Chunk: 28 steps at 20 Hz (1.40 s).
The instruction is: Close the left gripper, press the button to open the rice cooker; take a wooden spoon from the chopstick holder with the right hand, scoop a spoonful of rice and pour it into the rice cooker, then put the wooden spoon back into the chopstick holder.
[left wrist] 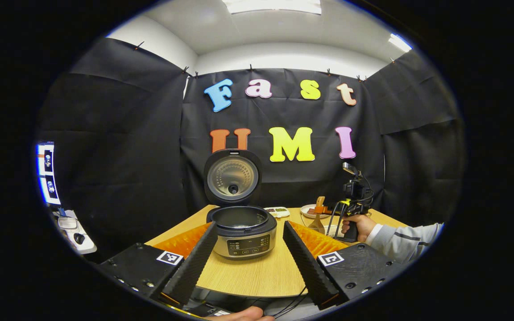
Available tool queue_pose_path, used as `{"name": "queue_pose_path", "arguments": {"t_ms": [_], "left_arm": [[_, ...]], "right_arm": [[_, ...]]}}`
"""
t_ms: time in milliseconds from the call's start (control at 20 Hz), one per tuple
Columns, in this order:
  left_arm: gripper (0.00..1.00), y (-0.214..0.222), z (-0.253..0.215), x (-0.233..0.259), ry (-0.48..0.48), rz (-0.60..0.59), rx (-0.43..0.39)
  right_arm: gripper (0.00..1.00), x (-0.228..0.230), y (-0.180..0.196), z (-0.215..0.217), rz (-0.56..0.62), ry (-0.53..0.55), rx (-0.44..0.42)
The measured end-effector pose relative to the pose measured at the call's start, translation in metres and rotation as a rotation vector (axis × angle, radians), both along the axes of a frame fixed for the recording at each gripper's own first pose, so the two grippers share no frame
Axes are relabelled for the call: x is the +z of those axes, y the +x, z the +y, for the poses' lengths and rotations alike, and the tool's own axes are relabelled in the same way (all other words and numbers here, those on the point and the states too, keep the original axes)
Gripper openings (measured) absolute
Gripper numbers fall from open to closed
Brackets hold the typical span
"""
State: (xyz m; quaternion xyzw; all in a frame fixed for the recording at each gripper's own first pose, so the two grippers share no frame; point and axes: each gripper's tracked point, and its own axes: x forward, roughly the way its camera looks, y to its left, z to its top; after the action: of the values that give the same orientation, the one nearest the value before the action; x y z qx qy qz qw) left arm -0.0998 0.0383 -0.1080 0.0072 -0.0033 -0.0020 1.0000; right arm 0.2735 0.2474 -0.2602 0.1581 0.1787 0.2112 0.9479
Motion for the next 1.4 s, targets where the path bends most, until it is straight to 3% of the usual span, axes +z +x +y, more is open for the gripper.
{"name": "queue_pose_path", "arguments": {"t_ms": [500, 700, 1200, 1400], "left_arm": [[0.94, 0.003, 0.003, -0.007, 0.002, 0.026, 0.027], [0.94, 0.0, 0.009, -0.005, 0.017, 0.019, 0.042], [0.93, -0.001, 0.012, 0.0, 0.011, 0.009, 0.045], [0.94, -0.002, 0.014, 0.005, -0.017, 0.005, 0.053]], "right_arm": [[0.12, -0.011, 0.009, -0.048, 0.282, 0.451, -0.108], [0.12, -0.011, 0.006, -0.055, 0.341, 0.569, -0.12], [0.12, 0.012, 0.005, -0.091, 0.361, 0.809, -0.169], [0.11, 0.016, 0.006, -0.102, 0.426, 1.028, -0.21]]}}
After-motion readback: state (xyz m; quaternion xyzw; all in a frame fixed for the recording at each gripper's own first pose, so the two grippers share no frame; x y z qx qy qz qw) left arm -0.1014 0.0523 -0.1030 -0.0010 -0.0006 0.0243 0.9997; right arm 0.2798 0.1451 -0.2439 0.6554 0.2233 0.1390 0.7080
